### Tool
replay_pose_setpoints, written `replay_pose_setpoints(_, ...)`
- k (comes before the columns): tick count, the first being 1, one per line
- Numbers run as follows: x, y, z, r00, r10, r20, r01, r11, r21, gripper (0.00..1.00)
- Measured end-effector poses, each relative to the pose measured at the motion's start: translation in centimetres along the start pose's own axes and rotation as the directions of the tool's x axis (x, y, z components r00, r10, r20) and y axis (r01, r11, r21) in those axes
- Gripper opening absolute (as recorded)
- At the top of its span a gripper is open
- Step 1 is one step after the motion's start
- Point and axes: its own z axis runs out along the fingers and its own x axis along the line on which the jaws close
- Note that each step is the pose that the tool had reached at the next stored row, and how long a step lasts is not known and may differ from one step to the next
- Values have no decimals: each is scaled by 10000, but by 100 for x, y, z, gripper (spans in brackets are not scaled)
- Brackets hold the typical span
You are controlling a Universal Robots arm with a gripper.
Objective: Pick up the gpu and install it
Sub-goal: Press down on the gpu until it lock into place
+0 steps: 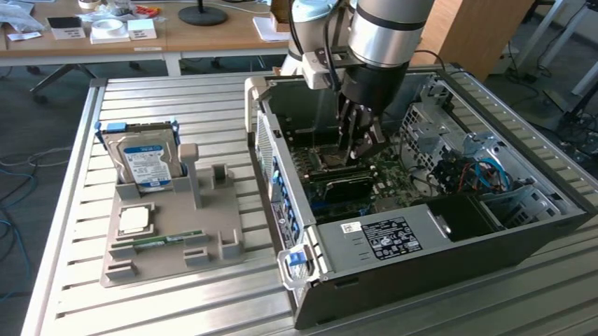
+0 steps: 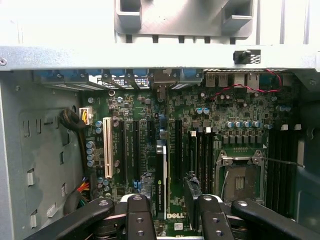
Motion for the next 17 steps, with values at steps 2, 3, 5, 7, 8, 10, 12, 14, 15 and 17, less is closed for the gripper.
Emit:
replay_pose_setpoints(2,0,0,0,10000,0,0,0,10000,0,40)
replay_pose_setpoints(3,0,0,0,10000,0,0,0,10000,0,40)
replay_pose_setpoints(5,0,0,0,10000,0,0,0,10000,0,40)
replay_pose_setpoints(7,0,0,0,10000,0,0,0,10000,0,40)
replay_pose_setpoints(8,0,0,0,10000,0,0,0,10000,0,38)
replay_pose_setpoints(10,0,0,0,10000,0,0,0,10000,0,32)
replay_pose_setpoints(12,0,0,0,10000,0,0,0,10000,0,20)
replay_pose_setpoints(14,0,0,0,10000,0,0,0,10000,0,15)
replay_pose_setpoints(15,0,0,0,10000,0,0,0,10000,0,11)
replay_pose_setpoints(17,0,0,0,10000,0,0,0,10000,0,11)
